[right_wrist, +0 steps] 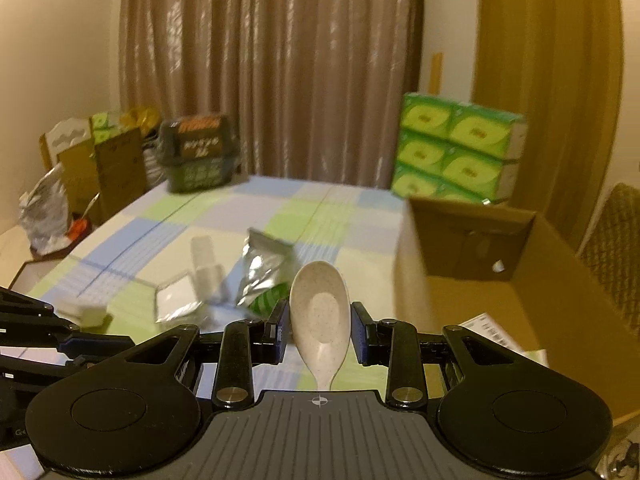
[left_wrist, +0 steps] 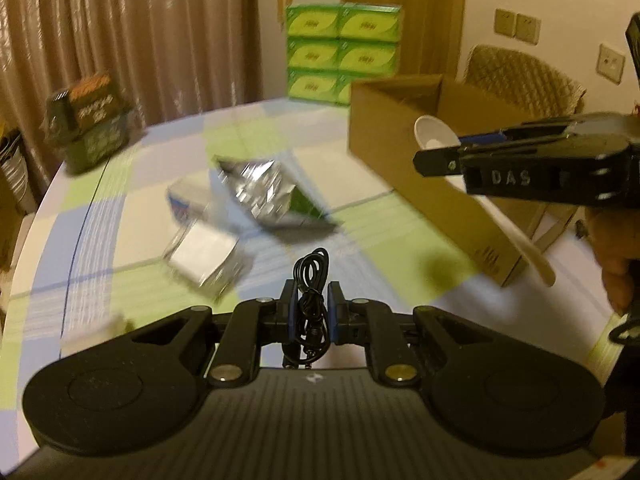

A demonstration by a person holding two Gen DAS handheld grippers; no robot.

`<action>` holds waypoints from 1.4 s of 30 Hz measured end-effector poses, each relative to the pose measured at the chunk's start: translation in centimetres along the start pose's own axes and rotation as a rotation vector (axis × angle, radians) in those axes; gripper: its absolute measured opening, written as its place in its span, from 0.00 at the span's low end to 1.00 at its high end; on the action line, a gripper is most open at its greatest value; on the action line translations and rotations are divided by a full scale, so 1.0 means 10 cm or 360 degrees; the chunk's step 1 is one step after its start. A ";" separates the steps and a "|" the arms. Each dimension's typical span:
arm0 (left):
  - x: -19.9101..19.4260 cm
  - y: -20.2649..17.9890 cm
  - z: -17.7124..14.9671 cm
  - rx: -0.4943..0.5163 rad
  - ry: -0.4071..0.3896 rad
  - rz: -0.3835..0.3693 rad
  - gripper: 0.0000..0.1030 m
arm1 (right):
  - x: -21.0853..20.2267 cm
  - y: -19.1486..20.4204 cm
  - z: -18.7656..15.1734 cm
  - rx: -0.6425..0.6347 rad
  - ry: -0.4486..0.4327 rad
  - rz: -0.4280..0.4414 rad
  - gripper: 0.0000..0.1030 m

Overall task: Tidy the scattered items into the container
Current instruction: 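Carry the cable and spoon over the cardboard box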

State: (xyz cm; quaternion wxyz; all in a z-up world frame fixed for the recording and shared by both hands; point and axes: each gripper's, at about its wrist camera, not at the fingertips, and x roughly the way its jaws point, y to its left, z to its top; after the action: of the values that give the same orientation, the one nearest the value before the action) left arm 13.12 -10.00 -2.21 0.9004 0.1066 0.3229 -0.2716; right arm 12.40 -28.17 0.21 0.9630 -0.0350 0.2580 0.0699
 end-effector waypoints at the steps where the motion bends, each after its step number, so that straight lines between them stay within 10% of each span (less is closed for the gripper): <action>1: 0.00 -0.05 0.06 0.0009 -0.0017 -0.0013 0.11 | -0.04 -0.05 0.03 0.0008 -0.0013 -0.0013 0.28; 21: 0.06 -1.18 1.09 0.0190 -0.0253 -0.0269 0.11 | -0.56 -1.30 0.39 0.0179 -0.0186 -0.0286 0.28; 42: 0.63 -1.68 1.28 0.0200 -0.0182 -0.0391 0.11 | -0.36 -1.89 0.13 0.0300 -0.0091 -0.0322 0.28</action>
State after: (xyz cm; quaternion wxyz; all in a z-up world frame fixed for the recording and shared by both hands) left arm 14.48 -31.31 3.29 0.8689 0.1068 0.2640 -0.4049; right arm 12.83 -47.13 3.76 0.9711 0.0317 0.2309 -0.0511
